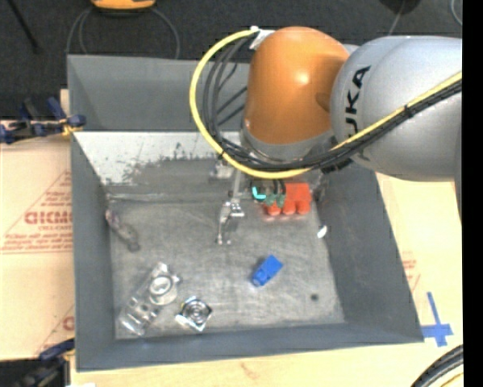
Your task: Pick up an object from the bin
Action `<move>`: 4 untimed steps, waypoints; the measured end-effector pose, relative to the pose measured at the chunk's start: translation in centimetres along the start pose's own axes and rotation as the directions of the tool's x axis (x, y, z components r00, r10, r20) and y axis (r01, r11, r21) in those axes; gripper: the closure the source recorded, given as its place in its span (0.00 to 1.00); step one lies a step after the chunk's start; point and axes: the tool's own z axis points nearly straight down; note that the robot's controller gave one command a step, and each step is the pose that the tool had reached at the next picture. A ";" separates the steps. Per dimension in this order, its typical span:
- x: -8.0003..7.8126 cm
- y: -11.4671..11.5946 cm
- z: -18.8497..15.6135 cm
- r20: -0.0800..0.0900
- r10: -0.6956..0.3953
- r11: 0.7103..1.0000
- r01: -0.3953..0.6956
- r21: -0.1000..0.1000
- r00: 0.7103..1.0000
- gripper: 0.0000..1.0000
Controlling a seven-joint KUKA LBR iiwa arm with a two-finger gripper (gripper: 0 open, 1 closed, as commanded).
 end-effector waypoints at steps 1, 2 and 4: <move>4.5 -4.0 12.7 0.006 -0.025 1.000 0.025 0.000 1.000 0.00; 6.1 -9.0 13.0 0.003 -0.054 0.999 0.054 0.004 0.999 0.00; 3.4 -13.8 16.2 0.024 -0.066 0.998 0.066 0.001 0.997 1.00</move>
Offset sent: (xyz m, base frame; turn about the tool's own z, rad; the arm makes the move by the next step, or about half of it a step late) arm -0.0462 -0.0396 -0.1275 -0.0270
